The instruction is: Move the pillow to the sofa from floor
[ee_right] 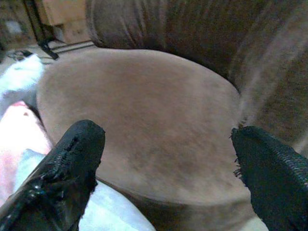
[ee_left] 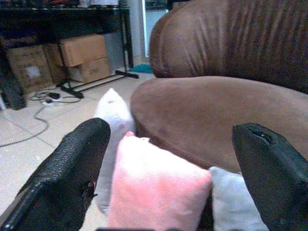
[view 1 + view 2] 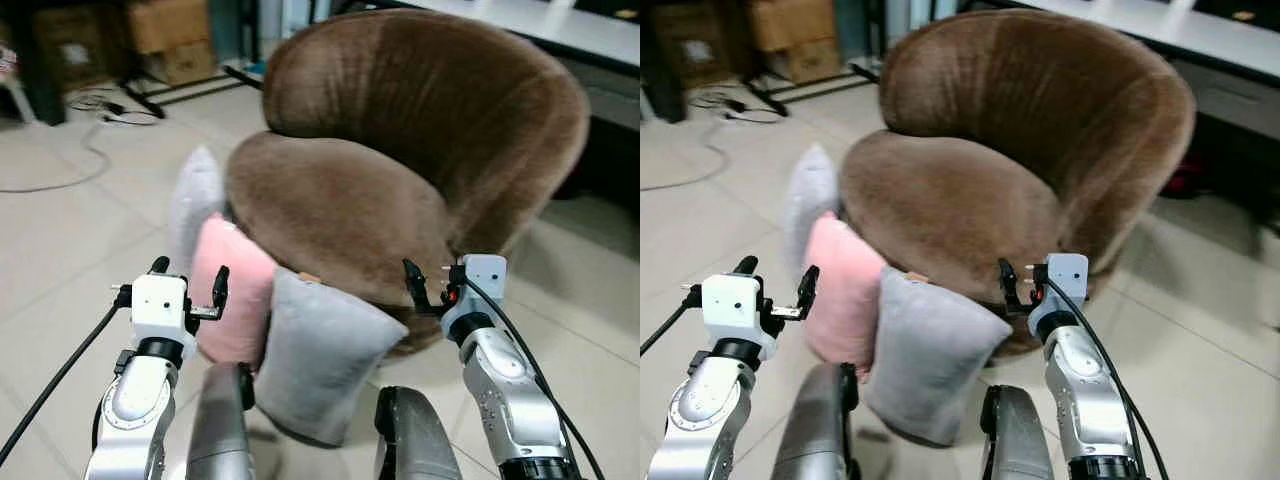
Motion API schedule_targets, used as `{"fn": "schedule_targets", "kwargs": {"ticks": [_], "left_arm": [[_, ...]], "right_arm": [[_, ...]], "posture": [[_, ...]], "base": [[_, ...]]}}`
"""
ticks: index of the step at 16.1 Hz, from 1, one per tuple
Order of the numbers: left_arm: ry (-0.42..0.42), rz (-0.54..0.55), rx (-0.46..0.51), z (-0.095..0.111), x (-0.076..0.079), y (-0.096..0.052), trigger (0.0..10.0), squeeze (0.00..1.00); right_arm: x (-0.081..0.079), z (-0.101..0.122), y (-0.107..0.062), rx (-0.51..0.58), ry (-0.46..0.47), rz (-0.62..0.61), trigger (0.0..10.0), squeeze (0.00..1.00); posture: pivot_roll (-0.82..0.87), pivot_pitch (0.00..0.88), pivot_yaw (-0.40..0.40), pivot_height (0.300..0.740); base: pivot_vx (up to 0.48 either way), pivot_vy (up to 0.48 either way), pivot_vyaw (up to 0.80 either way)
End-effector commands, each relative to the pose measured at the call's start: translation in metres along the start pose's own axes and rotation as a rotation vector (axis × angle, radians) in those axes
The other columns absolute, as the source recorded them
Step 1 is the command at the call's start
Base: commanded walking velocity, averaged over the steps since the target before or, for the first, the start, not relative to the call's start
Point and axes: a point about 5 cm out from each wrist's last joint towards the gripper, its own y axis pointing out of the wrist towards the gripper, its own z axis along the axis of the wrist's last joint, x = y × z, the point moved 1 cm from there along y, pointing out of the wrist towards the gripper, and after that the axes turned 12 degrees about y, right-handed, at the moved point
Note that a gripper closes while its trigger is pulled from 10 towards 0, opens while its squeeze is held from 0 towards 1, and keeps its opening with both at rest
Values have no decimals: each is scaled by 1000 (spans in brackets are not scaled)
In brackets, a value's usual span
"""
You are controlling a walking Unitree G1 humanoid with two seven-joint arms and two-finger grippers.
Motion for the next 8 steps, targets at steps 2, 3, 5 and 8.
{"fn": "schedule_targets", "kwargs": {"ticks": [2,3,5,8], "left_arm": [[-4,-17,18,5,8,-2,10000,1000],[-12,-43,17,4,12,-4,10000,1000],[-21,-69,23,5,13,-10,10000,1000],[-1,-55,15,8,7,-11,10000,1000]], "right_arm": [[-1,6,3,-22,-27,44,10000,0],[0,4,5,-36,-20,51,10000,0],[2,-3,2,-67,-38,55,10000,0],[5,-8,3,-86,2,25,10000,0]], "posture": [[18,0,-80,534],[14,0,-81,534],[24,0,-88,534],[55,0,-91,534]], "base": [[0,0,0],[0,0,800],[0,0,800],[0,0,169]]}}
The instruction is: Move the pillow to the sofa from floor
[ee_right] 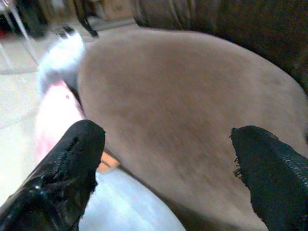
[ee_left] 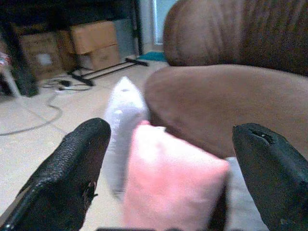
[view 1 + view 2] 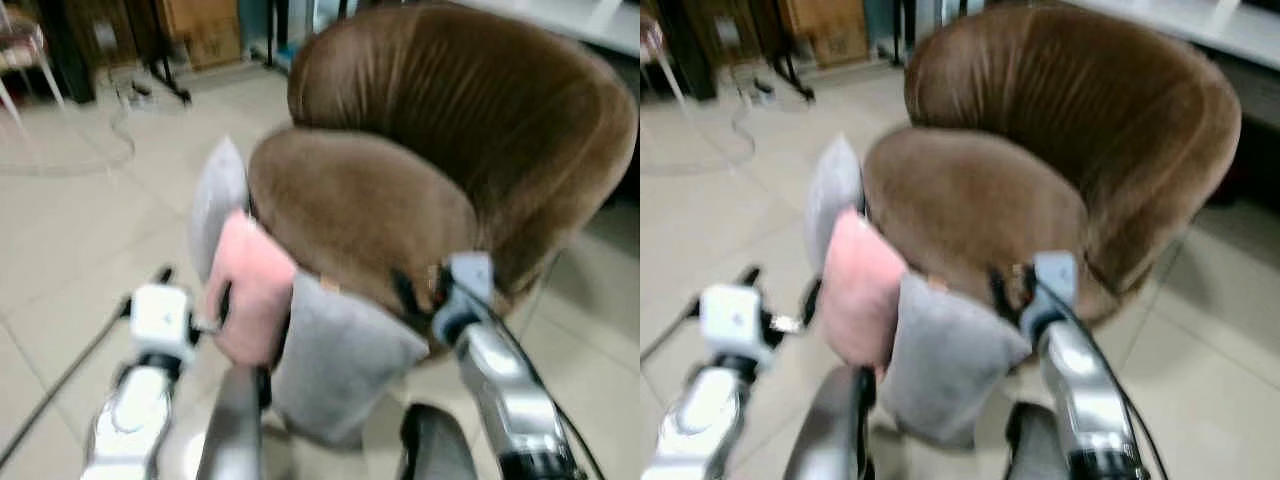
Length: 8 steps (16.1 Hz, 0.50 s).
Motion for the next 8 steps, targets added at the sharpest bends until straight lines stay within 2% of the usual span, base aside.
{"fn": "schedule_targets", "kwargs": {"ticks": [1,2,3,4,8], "left_arm": [[-17,-24,25,8,6,1,10000,1000],[-9,-36,26,7,7,0,10000,988],[-8,-61,22,7,7,-3,10000,988],[-6,-77,20,7,8,-4,10000,988],[18,-195,-14,1,13,-13,10000,1000]], "right_arm": [[11,-3,-2,-21,19,-31,10000,0],[11,-6,3,-43,14,-24,10000,0],[7,-11,11,-84,10,16,10000,749],[5,-12,14,-93,21,36,10000,1000],[-2,-29,38,-206,-12,70,10000,1000]], "posture": [[71,0,-96,534],[76,0,-90,534],[73,0,-79,534],[76,0,-77,534],[80,0,-78,534]], "base": [[0,0,0],[0,0,0],[0,0,0],[0,0,0],[0,0,0]]}}
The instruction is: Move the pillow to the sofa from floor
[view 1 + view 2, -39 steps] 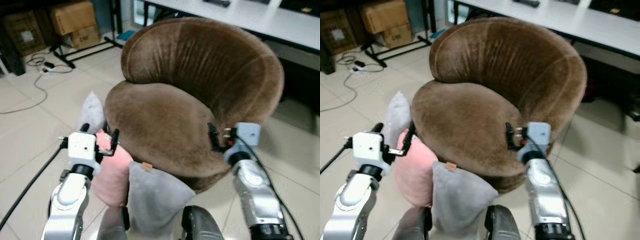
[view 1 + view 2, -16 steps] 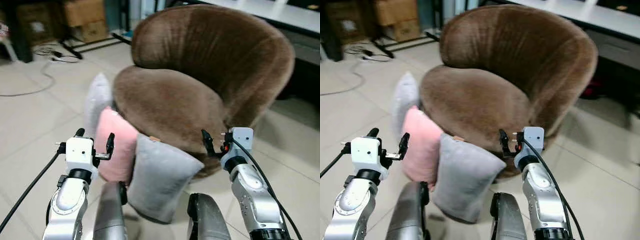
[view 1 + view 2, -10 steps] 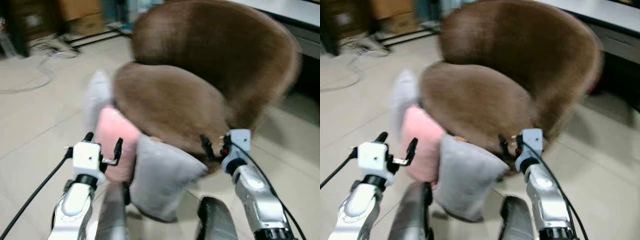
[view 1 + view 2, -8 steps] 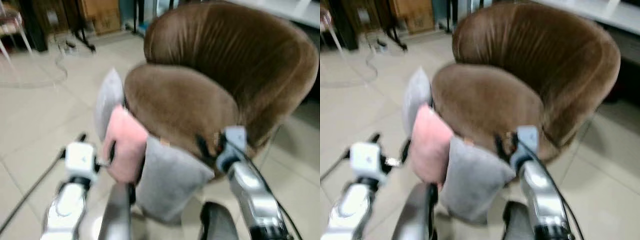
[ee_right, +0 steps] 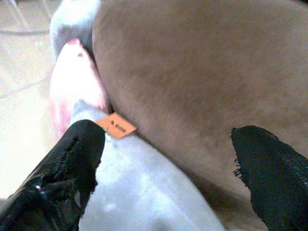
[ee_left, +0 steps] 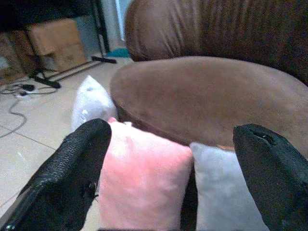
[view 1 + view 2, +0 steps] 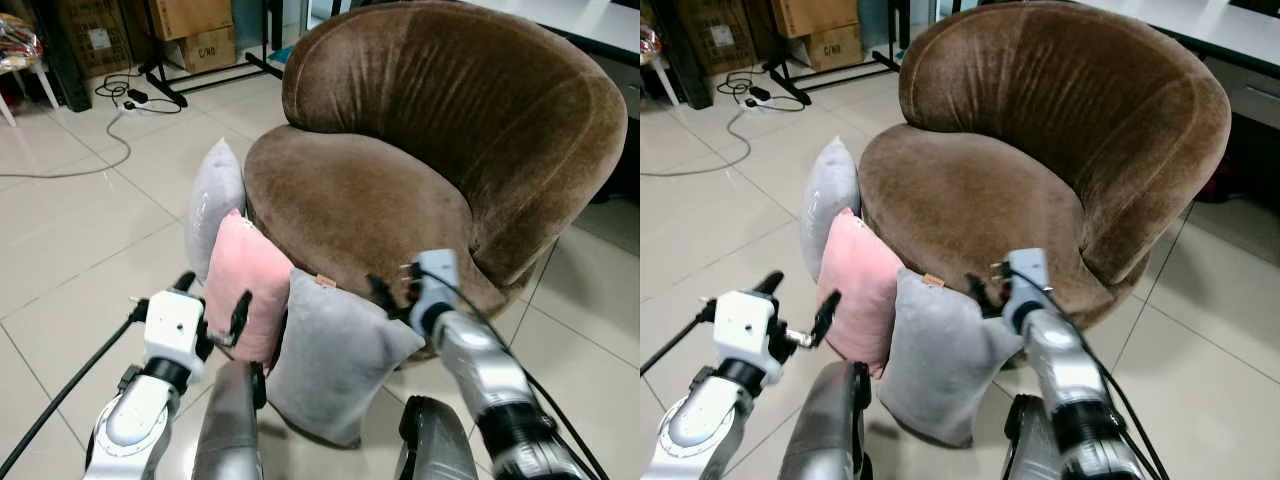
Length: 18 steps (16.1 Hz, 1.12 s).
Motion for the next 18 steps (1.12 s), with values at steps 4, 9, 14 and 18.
{"fn": "schedule_targets", "kwargs": {"ticks": [4,9,14,18], "left_arm": [[-12,-125,-66,-12,2,-21,10000,1000],[7,-190,-76,-5,-6,-43,10000,1000],[17,-279,-57,14,-11,-58,10000,1000],[31,-292,-52,24,-14,-65,10000,1000]], "right_arm": [[5,-15,14,-105,-27,-8,10000,1000],[-3,-28,20,-171,-44,9,10000,1000],[-11,-29,27,-193,-114,-1,10000,1000],[-8,-22,30,-157,-117,-63,10000,588]], "posture": [[70,11,-93,534],[115,92,-107,534],[164,168,-89,534],[218,193,-89,534]], "base": [[0,0,0],[0,0,0],[0,0,0],[0,0,0]]}}
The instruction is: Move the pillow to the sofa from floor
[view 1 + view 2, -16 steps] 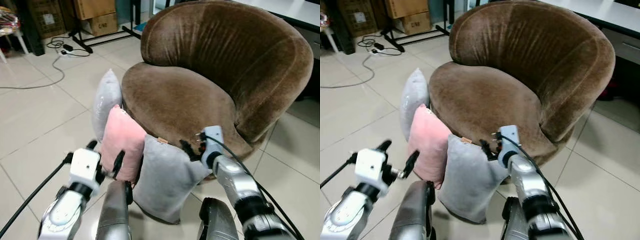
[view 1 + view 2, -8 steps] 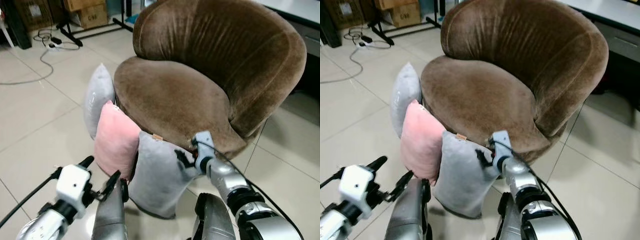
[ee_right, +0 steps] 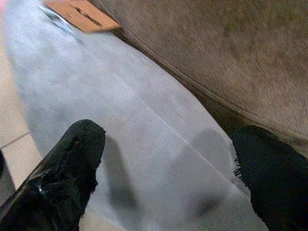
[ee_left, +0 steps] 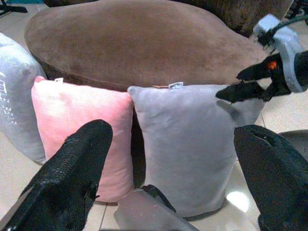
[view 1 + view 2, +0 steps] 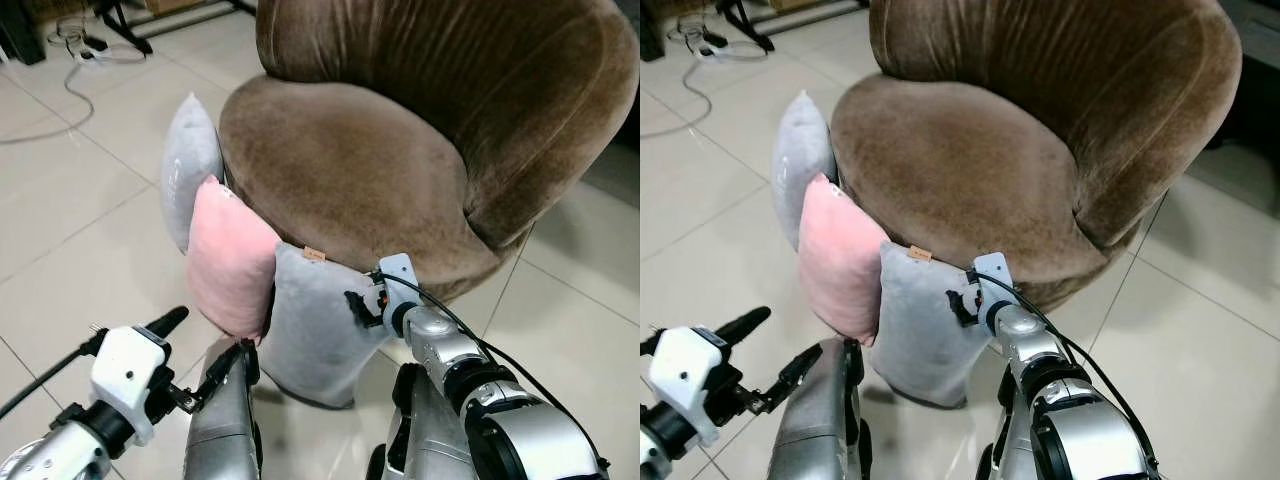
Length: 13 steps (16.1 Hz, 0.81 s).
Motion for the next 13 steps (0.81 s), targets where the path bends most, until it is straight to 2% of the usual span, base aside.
{"fn": "schedule_targets", "kwargs": {"ticks": [1,3,5,9,10,11,12,13], "left_arm": [[2,-18,-3,4,3,-5,10000,1000],[7,-31,-21,7,4,-14,10000,1000],[9,-42,-38,8,4,-20,10000,1000],[15,-61,-67,12,5,-32,10000,1000],[13,-65,-71,12,5,-34,10000,1000],[11,-75,-79,12,6,-37,10000,1000],[8,-84,-88,10,7,-38,10000,1000],[7,-87,-91,10,7,-39,10000,1000]], "right_arm": [[6,-4,-1,-11,-11,-39,10000,0],[12,-10,-2,-34,29,-103,10000,0],[11,-17,-2,-55,73,-117,10000,0],[-12,-30,-1,-79,77,-7,10000,0],[-14,-31,0,-84,70,4,8706,0],[-19,-35,-1,-92,42,25,3608,0],[-22,-37,-1,-98,25,40,0,0],[-23,-39,-1,-100,21,44,0,0]], "posture": [[238,193,-87,534],[264,198,-87,534],[287,206,-88,534],[317,222,-76,534],[318,221,-73,534],[319,220,-71,534],[320,220,-69,534],[322,221,-68,534]], "base": [[0,0,0],[0,0,0],[0,0,0],[0,0,0],[0,0,0],[0,0,0],[0,0,0],[0,0,0]]}}
